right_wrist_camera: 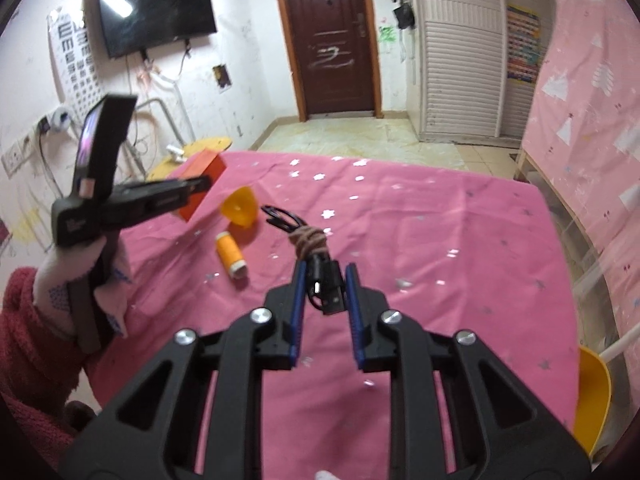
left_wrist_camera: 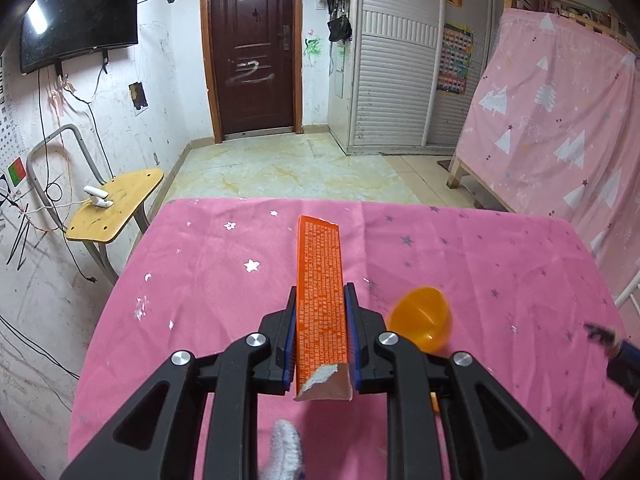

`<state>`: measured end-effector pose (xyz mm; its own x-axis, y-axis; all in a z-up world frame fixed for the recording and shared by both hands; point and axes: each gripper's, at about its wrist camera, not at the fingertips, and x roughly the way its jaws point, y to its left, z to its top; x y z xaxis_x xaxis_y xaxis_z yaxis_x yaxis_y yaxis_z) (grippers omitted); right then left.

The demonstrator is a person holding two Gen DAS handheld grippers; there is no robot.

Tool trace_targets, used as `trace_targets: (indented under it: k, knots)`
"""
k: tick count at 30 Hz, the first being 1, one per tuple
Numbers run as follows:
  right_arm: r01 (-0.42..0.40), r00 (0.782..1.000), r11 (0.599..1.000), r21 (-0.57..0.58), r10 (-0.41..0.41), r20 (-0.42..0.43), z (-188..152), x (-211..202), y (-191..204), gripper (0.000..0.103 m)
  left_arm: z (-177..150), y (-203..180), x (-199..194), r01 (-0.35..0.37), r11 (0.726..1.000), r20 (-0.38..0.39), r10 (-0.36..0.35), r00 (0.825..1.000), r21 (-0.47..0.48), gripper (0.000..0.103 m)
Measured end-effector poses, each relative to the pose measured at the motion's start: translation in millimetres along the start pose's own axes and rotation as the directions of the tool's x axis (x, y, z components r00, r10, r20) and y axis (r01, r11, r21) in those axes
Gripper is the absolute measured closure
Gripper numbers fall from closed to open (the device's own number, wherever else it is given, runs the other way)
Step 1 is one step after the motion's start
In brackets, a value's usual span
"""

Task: Collect trash
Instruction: 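Carry orange box and black cable to the yellow bucket and release both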

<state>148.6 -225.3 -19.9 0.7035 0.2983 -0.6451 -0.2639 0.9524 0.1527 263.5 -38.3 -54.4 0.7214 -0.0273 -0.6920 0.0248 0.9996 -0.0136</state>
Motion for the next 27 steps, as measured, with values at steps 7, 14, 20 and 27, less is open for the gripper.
trace_targets:
  k: [7,14,20,27]
  knots:
    - [0.012,0.998,0.998,0.066,-0.016,0.063,-11,-26,-27,0.084,-4,-44,-30,0.031,0.997,0.034,-0.033,0.999,0.07,0.091]
    - [0.043,0.988,0.986,0.162,-0.066,0.14,-27,-56,-69,0.084,-7,-105,-60,0.08,0.985,0.064,-0.09,0.994,0.152,0.091]
    - [0.083,0.972,0.961,0.263,-0.136,0.191,-42,-83,-110,0.084,-12,-157,-72,0.121,0.967,0.066,-0.139,0.988,0.225,0.091]
    - [0.148,0.953,0.923,0.356,-0.23,0.198,-65,-106,-160,0.084,-23,-216,-85,0.181,0.935,0.046,-0.205,0.978,0.305,0.091]
